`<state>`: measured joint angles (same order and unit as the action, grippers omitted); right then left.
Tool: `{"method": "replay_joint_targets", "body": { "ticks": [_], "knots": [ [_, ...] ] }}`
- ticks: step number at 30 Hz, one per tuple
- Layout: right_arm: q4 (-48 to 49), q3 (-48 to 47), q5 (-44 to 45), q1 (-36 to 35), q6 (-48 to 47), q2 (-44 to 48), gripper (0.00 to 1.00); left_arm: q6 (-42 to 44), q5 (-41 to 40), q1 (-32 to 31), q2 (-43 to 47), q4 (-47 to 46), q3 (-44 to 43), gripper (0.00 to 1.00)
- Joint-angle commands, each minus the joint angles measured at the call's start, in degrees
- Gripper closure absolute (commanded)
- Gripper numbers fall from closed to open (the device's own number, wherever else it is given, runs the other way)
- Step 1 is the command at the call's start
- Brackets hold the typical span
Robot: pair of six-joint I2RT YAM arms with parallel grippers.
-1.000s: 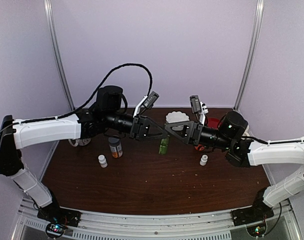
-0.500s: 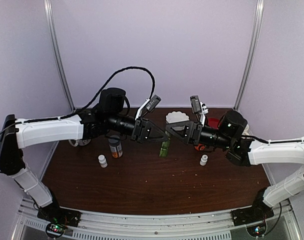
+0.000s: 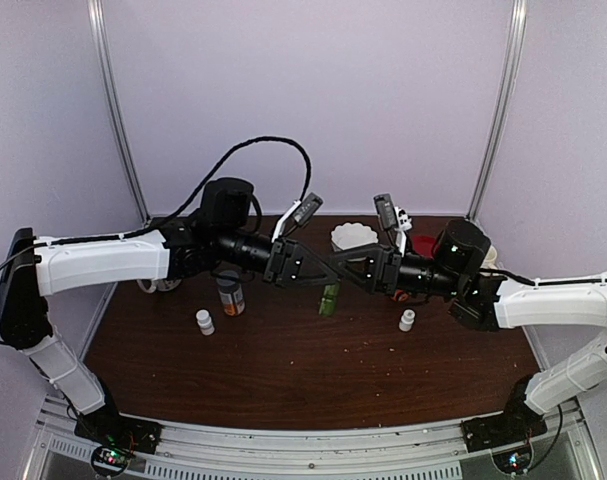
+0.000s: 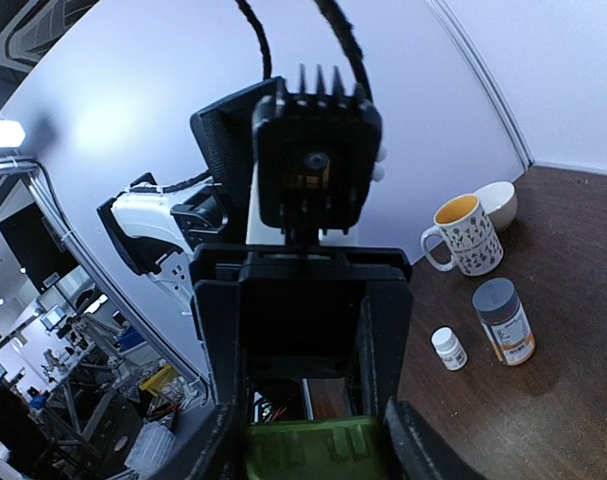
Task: Sort the pills into containers
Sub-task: Open the lid of the pill container.
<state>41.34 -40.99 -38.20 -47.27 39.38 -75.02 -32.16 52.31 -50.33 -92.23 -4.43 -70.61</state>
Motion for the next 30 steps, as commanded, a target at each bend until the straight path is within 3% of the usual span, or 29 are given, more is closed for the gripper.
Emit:
{"method": "replay_joint_targets", "body": {
  "ticks": [1, 7, 13, 22, 25, 30],
  "knots": [
    [-1.2, -0.8, -0.9, -0.3, -0.3, -1.0, 0.57, -0.5, 0.0, -0.3, 0.1, -3.7, -1.2, 0.55],
    [-2.2, 0.2, 3.3, -0.2, -0.6, -0.1, 0.66, 0.3, -2.9, -0.3, 0.3, -2.5, -0.5, 0.38],
    [-0.6, 1.6, 6.6, 0.2, 0.8, 0.8, 0.69, 1.3, -6.1, -0.3, 1.0, -2.4, 1.5, 0.03],
    [4.8, 2.5, 6.4, 0.6, 4.4, 1.1, 0.68, 1.6, -6.5, -0.3, 0.7, -5.2, 5.8, 0.05],
    [5.3, 2.6, 6.2, 0.6, 4.4, 1.1, 0.68, -0.2, -5.2, -0.5, 0.7, -8.6, 7.5, 0.12],
    [6.4, 2.5, 5.8, 0.6, 5.1, 0.0, 0.68, -1.3, -4.2, -0.8, 0.7, -10.6, 7.9, 0.31]
  ]
}}
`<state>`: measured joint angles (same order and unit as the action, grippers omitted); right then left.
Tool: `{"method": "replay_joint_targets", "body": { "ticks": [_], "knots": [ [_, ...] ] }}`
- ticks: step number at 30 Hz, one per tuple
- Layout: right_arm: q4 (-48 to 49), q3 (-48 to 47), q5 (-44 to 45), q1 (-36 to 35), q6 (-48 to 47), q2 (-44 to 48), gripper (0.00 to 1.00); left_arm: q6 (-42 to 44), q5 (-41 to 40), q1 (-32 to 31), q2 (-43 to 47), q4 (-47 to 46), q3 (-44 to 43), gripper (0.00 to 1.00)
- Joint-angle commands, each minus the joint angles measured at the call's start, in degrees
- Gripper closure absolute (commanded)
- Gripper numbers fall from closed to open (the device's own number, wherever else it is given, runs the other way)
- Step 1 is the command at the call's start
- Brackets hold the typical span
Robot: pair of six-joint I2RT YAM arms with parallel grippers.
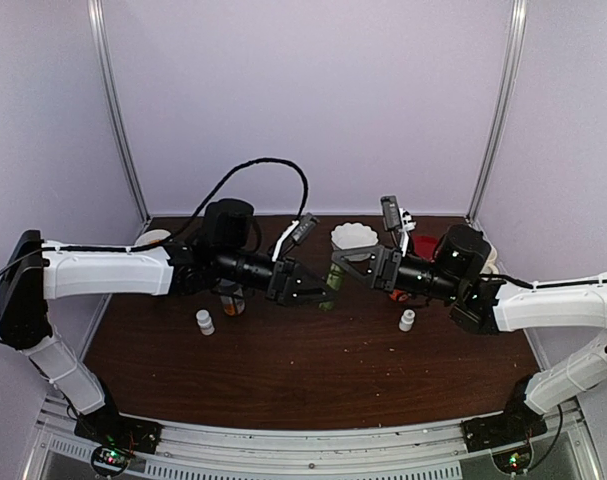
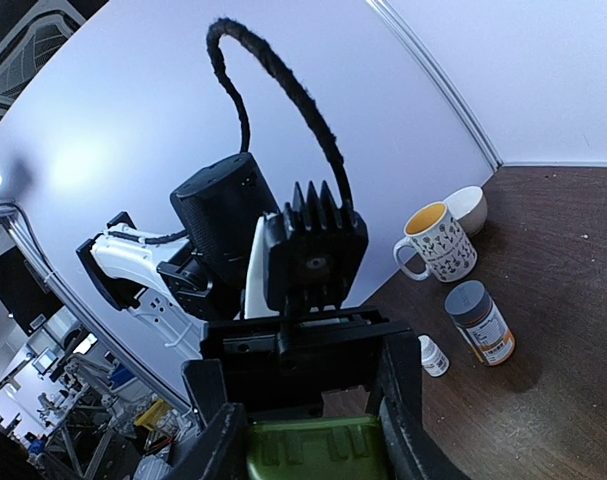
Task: Sort the pills into containers
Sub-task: Open the lid of the pill container.
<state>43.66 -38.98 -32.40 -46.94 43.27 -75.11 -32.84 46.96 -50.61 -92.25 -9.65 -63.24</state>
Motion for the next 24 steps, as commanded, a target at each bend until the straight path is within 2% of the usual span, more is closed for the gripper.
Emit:
{"method": "replay_joint_targets", "body": {
  "ticks": [1, 4, 6, 9, 12, 13, 19, 24],
  "knots": [
    [4.3, 0.5, 0.0, 0.2, 1.3, -0.1, 0.67, -0.7, 1.3, -0.5, 0.8, -5.6, 0.4, 0.37],
    [4.7, 0.5, -0.1, 0.2, 1.5, -0.2, 0.63, -1.1, 1.3, -0.5, 0.9, -6.1, 0.5, 0.50],
    [4.9, 0.6, -0.2, 0.2, 1.4, -0.2, 0.55, -1.3, 1.5, -0.5, 1.0, -6.7, 0.7, 0.58],
    [5.9, 1.3, -0.1, 0.3, 1.9, -0.1, 0.35, -1.5, 1.2, -0.5, 1.7, -7.3, 1.0, 0.61],
    [9.1, 3.3, -0.3, 0.3, 3.0, 0.4, 0.19, -1.6, 0.9, -0.5, 2.7, -7.5, 1.2, 0.61],
    [10.5, 4.1, -0.5, 0.3, 3.4, 0.7, 0.17, -1.6, 0.9, -0.5, 2.9, -7.5, 1.3, 0.61],
    [17.5, 6.8, -2.6, 0.8, 6.1, 0.2, 0.27, -2.0, 1.3, -0.5, 3.6, -8.2, 1.7, 0.61],
    [18.9, 6.2, -3.2, 0.8, 7.2, -0.9, 0.21, -2.2, 1.8, -0.5, 3.5, -8.2, 1.9, 0.61]
  ]
}}
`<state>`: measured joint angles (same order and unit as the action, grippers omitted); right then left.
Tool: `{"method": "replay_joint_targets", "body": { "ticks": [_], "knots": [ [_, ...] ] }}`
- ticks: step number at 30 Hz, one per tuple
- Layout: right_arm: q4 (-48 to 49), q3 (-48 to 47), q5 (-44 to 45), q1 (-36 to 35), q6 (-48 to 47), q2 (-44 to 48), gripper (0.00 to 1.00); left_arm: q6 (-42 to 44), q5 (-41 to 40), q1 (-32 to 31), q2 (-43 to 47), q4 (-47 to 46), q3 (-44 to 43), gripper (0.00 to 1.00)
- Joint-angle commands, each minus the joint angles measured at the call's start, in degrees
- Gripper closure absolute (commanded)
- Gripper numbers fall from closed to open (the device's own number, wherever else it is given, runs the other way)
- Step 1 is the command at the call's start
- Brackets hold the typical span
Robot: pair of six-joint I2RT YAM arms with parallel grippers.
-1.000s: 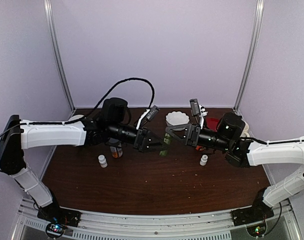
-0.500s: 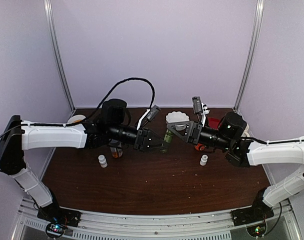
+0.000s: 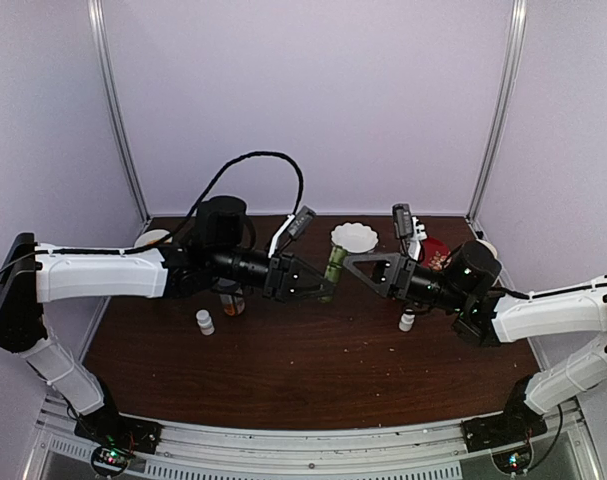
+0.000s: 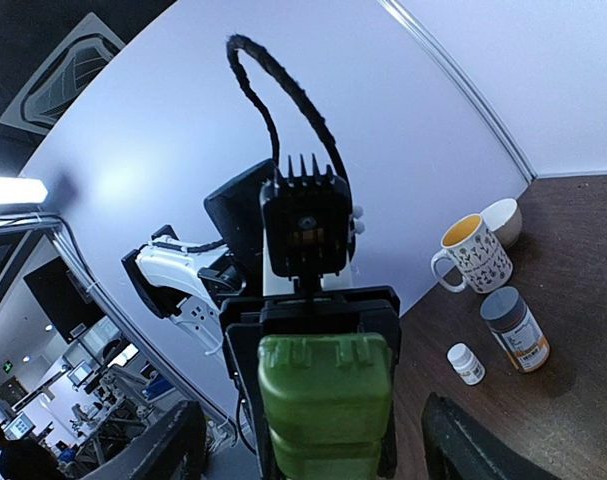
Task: Sort the pills into containers
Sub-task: Open the lid of the pill container.
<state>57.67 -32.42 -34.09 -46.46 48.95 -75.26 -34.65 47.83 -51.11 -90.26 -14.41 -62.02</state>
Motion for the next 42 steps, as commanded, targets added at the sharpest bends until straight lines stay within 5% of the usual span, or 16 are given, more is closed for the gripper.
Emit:
{"method": "replay_joint_targets", "body": {
  "ticks": [1, 8, 18, 31, 33, 36, 38, 40, 42],
  "knots": [
    [4.8, -0.5, -1.4, 0.3, 1.5, -0.8, 0.20, -0.4, 0.9, 0.0, 1.5, -3.5, 0.7, 0.61],
    [0.5, -2.1, -0.7, 0.3, 0.0, -0.8, 0.22, -0.3, 0.7, 0.0, 1.6, -3.4, 1.1, 0.62],
    [-2.4, -3.5, -1.1, 0.3, -1.1, -1.3, 0.38, 1.1, -1.5, 0.0, 1.6, -0.4, 0.8, 0.62],
    [-2.8, -3.7, -1.1, 0.3, -1.4, -1.4, 0.41, 1.7, -2.0, 0.0, 1.2, 0.9, 0.2, 0.62],
    [-3.3, -3.9, -1.0, 0.3, -1.4, -1.5, 0.46, 1.6, -2.1, 0.0, 1.1, 0.9, 0.1, 0.62],
    [-4.5, -4.6, -1.3, 0.3, -1.8, -1.7, 0.83, 1.6, -2.2, 0.0, 1.0, 1.1, 0.0, 0.62],
    [-6.0, -5.1, -1.1, 0.3, -2.0, -1.8, 0.93, 1.7, -2.2, 0.0, 1.0, 1.4, -0.1, 0.62],
    [-6.5, -5.2, -1.1, 0.3, -2.3, -1.9, 0.92, 1.8, -2.3, 0.0, 1.1, 1.6, -0.2, 0.62],
    [-6.0, -4.9, -1.0, 0.3, -2.3, -1.8, 0.75, 1.9, -2.3, 0.0, 1.1, 1.9, -0.1, 0.62]
  ]
}}
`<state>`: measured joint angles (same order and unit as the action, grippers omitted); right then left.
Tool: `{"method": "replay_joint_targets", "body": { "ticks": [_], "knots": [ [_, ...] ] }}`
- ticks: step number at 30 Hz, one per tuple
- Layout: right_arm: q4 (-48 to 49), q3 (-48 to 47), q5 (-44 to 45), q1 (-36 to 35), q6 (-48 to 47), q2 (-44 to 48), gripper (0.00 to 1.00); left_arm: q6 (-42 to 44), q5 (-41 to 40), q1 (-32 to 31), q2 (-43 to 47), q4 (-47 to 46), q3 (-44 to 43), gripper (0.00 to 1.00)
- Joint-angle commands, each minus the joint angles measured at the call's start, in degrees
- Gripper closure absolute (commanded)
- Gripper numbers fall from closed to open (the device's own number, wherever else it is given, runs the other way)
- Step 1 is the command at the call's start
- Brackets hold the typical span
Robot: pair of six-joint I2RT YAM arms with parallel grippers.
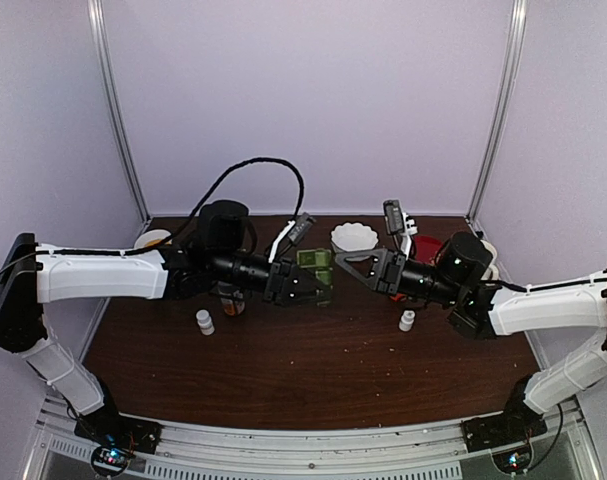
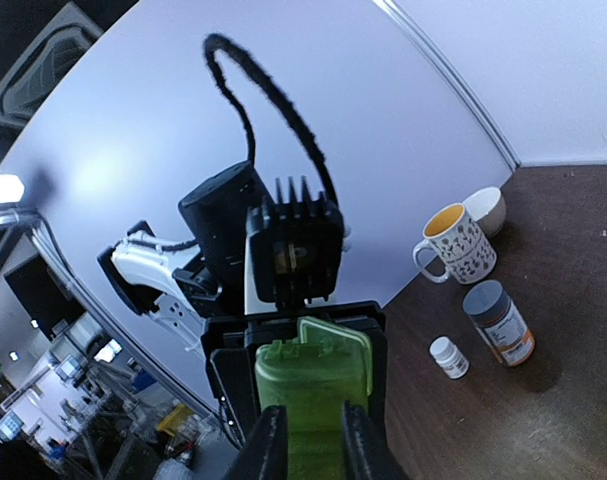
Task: Sort the pills into containers
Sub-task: Open the lid of the pill container.
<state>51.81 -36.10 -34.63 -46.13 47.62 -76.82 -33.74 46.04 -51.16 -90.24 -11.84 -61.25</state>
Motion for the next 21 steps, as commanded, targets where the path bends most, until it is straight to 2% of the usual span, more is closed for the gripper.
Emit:
{"method": "replay_joint_targets", "body": {
  "ticks": [1, 4, 10, 14, 17, 21],
  "knots": [
    [0.3, -0.9, -0.2, 0.0, -0.9, -0.1, 0.59, 1.1, -0.5, 0.0, 1.1, -0.6, -0.9, 0.62],
    [1.1, 0.0, 0.2, 0.0, -0.7, 0.2, 0.38, 1.3, -0.6, 0.0, 1.1, -0.5, -0.9, 0.62],
    [-1.2, 0.3, 1.4, 0.0, -2.4, 1.3, 0.15, 3.4, -2.8, 0.0, 1.1, 3.4, -1.9, 0.63],
    [-13.4, -2.6, 4.1, -0.5, -8.4, 2.5, 0.09, 7.4, -7.0, -0.3, 0.9, 10.9, -4.1, 0.63],
    [-21.1, -4.3, 8.0, -1.5, -12.8, 3.9, 0.09, 9.9, -9.7, -0.6, 0.8, 15.4, -5.5, 0.63],
    [-25.0, -5.6, 9.8, -2.2, -14.9, 3.9, 0.09, 10.5, -10.4, -0.9, 0.2, 16.5, -6.3, 0.63]
  ]
}}
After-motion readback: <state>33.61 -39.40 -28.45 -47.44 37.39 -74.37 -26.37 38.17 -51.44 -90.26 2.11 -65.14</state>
